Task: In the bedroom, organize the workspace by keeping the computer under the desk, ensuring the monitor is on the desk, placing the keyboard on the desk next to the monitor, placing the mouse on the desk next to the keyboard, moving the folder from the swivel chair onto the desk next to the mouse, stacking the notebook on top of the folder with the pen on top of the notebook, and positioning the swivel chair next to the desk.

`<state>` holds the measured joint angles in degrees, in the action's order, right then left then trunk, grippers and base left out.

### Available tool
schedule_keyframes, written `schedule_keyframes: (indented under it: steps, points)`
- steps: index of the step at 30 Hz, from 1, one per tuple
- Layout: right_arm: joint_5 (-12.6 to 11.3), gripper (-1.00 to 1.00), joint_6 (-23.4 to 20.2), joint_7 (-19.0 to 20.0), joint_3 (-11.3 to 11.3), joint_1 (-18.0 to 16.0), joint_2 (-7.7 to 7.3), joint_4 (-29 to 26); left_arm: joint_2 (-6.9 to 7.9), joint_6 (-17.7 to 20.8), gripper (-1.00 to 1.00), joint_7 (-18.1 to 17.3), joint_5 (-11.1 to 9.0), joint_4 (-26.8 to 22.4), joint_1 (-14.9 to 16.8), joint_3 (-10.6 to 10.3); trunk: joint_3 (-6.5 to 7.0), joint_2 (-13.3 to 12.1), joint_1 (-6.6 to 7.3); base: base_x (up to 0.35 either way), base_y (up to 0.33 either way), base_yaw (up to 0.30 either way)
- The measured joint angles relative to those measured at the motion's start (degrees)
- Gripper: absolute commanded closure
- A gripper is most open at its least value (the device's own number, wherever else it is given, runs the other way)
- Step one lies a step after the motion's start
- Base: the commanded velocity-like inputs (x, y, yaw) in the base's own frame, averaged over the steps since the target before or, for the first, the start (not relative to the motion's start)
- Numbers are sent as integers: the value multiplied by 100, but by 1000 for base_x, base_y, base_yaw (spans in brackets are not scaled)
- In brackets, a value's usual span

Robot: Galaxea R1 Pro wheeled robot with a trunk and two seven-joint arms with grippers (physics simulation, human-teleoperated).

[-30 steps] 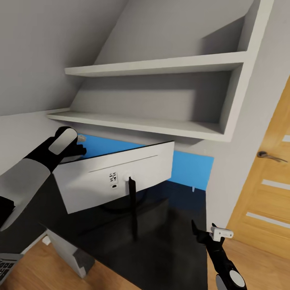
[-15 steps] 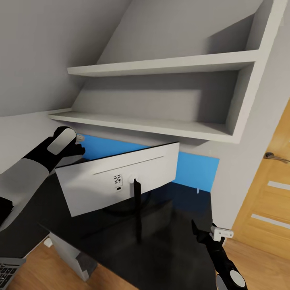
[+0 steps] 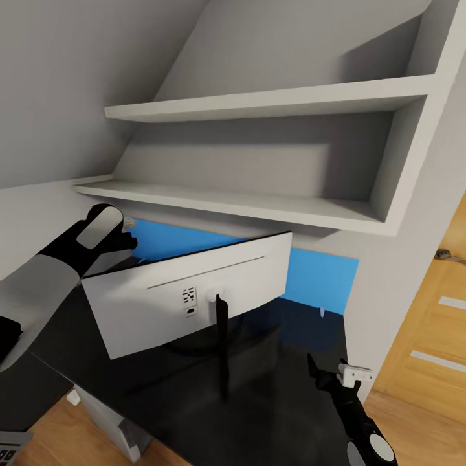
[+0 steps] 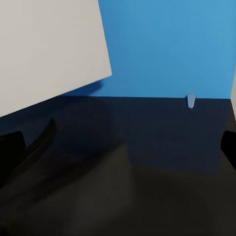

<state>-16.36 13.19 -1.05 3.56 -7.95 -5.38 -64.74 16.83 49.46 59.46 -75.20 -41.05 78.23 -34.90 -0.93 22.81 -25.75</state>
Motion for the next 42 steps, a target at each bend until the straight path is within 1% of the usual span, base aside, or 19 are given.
schedule_keyframes:
  steps: [7, 10, 15, 23, 42]
  points:
    - [-1, -100, 0, 2, 0, 0, 0, -5, 9, -1, -100, 0, -9, 20, 0, 0, 0, 0, 0, 4, 0, 0]
    - [-1, -100, 0, 2, 0, 0, -6, -6, 10, 3, -100, 1, -14, 105, 0, 1, 0, 0, 0, 0, 0, 0]
    - [-6, -100, 0, 2, 0, 0, -8, -6, -7, 4, -100, -4, -9, 505, 0, -14, 0, 0, 0, 0, 0, 0]
    - [-9, -100, 0, 5, 0, 0, -9, -6, -20, 1, -100, -4, -24, 835, 0, -25, 0, 0, 0, 0, 0, 0]
    - [-9, -100, 0, 13, 0, 0, -9, -15, -35, 60, -100, -26, -49, 911, 1, -35, 0, -1, -1, -11, 0, 0]
